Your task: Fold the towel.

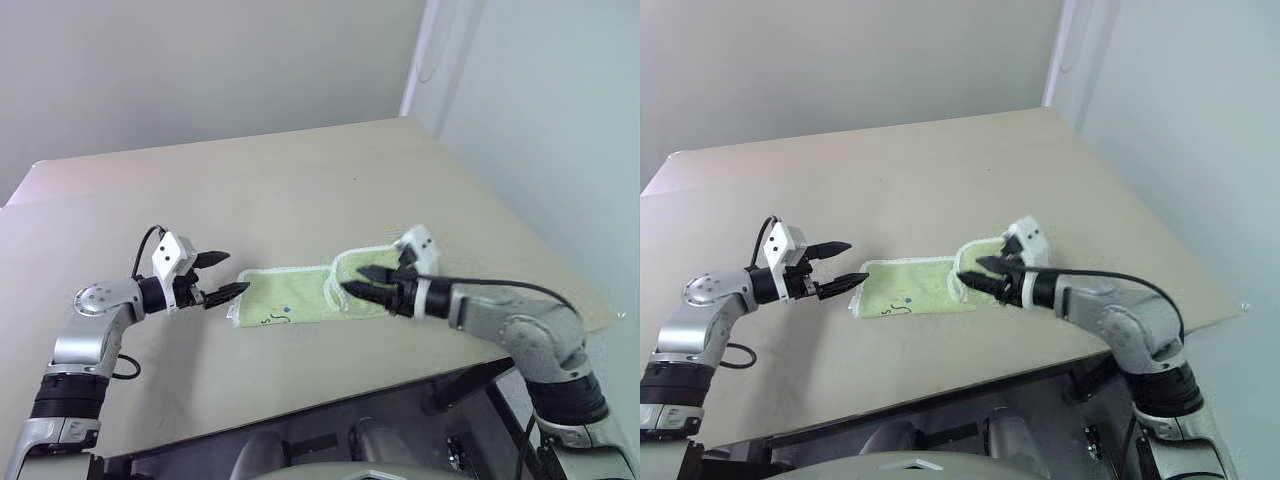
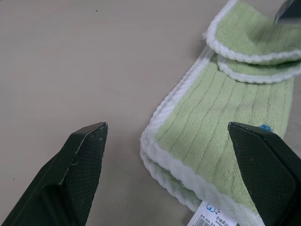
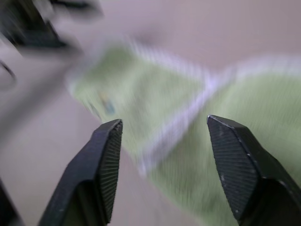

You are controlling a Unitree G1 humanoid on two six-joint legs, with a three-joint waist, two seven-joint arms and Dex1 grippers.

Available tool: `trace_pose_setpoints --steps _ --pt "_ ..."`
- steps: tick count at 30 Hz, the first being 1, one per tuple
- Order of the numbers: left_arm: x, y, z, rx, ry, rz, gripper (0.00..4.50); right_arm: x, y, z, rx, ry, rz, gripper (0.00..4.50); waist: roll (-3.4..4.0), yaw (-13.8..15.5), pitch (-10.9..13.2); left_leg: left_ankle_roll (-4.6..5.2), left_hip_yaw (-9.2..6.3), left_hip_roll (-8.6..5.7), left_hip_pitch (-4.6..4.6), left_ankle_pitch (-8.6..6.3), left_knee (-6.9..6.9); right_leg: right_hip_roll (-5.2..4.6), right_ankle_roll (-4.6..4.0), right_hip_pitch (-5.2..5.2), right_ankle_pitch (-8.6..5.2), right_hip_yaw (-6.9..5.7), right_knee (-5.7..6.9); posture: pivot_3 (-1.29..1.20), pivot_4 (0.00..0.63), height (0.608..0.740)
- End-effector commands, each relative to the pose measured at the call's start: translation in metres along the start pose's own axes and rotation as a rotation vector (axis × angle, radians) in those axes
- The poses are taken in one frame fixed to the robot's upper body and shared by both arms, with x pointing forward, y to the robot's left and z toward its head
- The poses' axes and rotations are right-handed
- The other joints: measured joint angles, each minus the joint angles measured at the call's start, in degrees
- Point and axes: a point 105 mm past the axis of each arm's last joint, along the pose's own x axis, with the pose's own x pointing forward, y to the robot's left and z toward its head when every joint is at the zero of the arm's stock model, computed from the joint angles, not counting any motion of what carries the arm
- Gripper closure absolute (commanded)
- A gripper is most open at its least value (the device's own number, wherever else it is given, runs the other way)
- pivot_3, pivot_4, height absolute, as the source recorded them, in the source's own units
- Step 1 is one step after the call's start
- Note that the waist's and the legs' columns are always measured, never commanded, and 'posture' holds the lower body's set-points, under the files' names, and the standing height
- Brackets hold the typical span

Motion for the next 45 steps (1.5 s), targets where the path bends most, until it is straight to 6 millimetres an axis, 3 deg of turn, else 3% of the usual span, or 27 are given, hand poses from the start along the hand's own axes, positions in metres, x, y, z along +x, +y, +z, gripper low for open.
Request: trace_pose_setpoints --steps 1,10,12,14,17,19,22,27,28,36,45 --pt "-0.004 0.004 0.016 0.033 -0.039 0.026 0.15 -0.001 -0.003 0.025 -0.021 -0.117 -0.002 1.72 0.00 0.0 0.0 0.00 -0.02 0.00 0.04 0.00 0.01 0.00 0.00 0.05 0.00 -0.01 0.00 0.00 0.000 0.740" --pt "-0.003 0.003 0.017 0.034 -0.037 0.032 0.15 0.036 -0.060 -0.014 -0.118 -0.022 -0.285 1.72 0.01 -0.2 0.0 0.00 -0.01 0.00 0.03 0.00 0.13 0.00 -0.01 0.06 0.01 -0.02 0.08 0.00 0.000 0.740" --pt "-0.004 0.002 0.019 0.034 -0.039 0.036 0.15 0.043 -0.071 -0.037 -0.171 0.049 -0.337 1.72 0.00 -0.5 0.0 0.00 -0.01 -0.01 0.01 0.00 0.14 0.00 -0.02 0.06 0.02 -0.02 0.08 0.00 0.000 0.740" --pt "-0.006 0.003 0.019 0.019 -0.033 0.045 0.15 0.047 -0.077 -0.056 -0.240 0.114 -0.363 1.72 0.00 -0.7 0.0 0.00 -0.01 -0.02 0.01 0.00 0.15 -0.01 -0.03 0.06 0.03 -0.02 0.08 0.00 0.000 0.740" --pt "-0.009 0.004 0.014 -0.009 0.003 0.059 0.15 0.049 -0.077 -0.065 -0.254 0.135 -0.355 1.72 -0.05 -1.3 0.0 -0.01 -0.02 -0.03 0.03 0.00 0.17 -0.02 -0.01 0.09 0.03 -0.02 0.10 0.00 0.000 0.740" --pt "-0.013 0.005 0.009 -0.061 0.041 0.066 0.15 0.050 -0.073 -0.061 -0.244 0.120 -0.338 1.72 -0.05 -1.4 0.0 0.00 -0.07 -0.02 0.07 0.00 0.20 -0.01 0.00 0.13 0.02 -0.02 0.15 0.00 0.000 0.740" --pt "-0.017 0.006 0.001 -0.176 0.116 0.069 0.15 0.045 -0.059 -0.038 -0.181 0.029 -0.256 1.72 -0.05 -1.5 0.0 0.00 -0.08 -0.03 0.13 0.00 0.26 0.00 0.00 0.13 0.00 -0.02 0.30 0.00 0.000 0.740" --pt "-0.027 0.008 0.011 -0.411 0.044 0.033 0.00 0.034 -0.047 0.001 -0.091 -0.121 -0.209 0.12 -0.04 -1.5 0.0 0.00 -0.14 -0.02 0.15 0.00 0.33 0.02 0.01 0.07 -0.02 -0.04 0.53 0.00 0.000 0.740" --pt "-0.028 0.008 0.008 -0.445 0.054 0.033 0.00 0.033 -0.045 0.006 -0.088 -0.132 -0.203 0.03 -0.04 -1.5 0.0 0.00 -0.14 -0.02 0.17 0.00 0.34 0.02 0.01 0.08 -0.02 -0.05 0.54 0.00 0.000 0.740" --pt "-0.012 0.003 -0.028 -0.729 0.285 0.067 0.00 0.028 -0.053 0.027 0.038 -0.216 -0.287 0.03 -0.02 -1.5 0.0 -0.01 -0.15 -0.03 0.27 0.00 0.34 0.04 0.00 0.13 -0.02 -0.05 0.57 0.00 0.000 0.740" --pt "0.015 -0.008 -0.040 -0.886 0.335 -0.001 0.00 0.022 -0.051 0.027 0.131 -0.213 -0.292 0.03 0.13 -1.1 0.0 -0.02 -0.20 -0.22 0.28 0.01 0.33 -0.10 0.01 0.21 -0.04 -0.05 0.55 0.00 0.000 0.740"
